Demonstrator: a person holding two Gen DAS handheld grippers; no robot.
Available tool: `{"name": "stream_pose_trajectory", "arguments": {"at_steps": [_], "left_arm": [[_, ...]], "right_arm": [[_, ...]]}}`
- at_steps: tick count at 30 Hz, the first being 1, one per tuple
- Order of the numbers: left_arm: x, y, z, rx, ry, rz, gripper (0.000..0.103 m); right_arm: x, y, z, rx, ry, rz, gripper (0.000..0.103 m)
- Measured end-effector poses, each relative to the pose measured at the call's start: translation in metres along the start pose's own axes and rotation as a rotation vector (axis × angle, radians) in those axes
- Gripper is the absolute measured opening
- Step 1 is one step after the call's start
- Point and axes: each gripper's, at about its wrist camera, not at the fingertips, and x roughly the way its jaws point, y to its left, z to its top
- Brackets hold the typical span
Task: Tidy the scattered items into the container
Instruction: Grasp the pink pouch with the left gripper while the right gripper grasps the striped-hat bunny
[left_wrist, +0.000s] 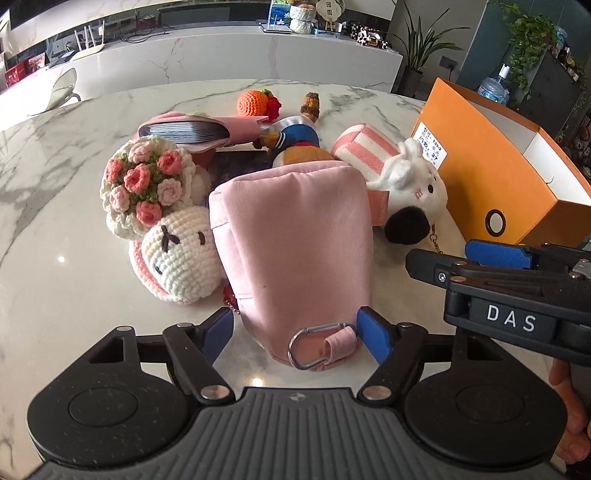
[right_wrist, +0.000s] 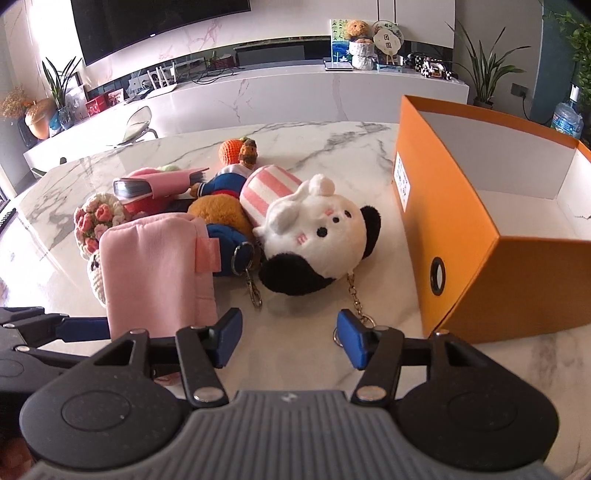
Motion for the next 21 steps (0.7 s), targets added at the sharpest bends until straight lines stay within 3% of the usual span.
{"name": "stream_pose_trajectory", "arguments": {"at_steps": [4, 11, 19, 21], "left_arm": [[0.003, 0.001, 0.007, -0.006, -0.015, -0.019, 0.089], [0.012, 0.004, 0.017, -0.02, -0.008, -0.054, 0.092], [0.011, 0.006, 0.02, -0.031, -0.002, -0.081, 0.078], [0.008, 0.006, 0.02, -0.033, -0.004, -0.086, 0.071]], "right_arm": [[0.007, 0.0, 0.014, -0.085, -0.046, -0.012, 0.072], [0.036, -0.009, 0.039, -0.124, -0.04, -0.019, 0.082], [0.063, -0.007, 0.049, -0.169, -0.022, -0.005, 0.086], [0.069, -0.007, 0.049, -0.174, -0.015, -0.007, 0.087]]}}
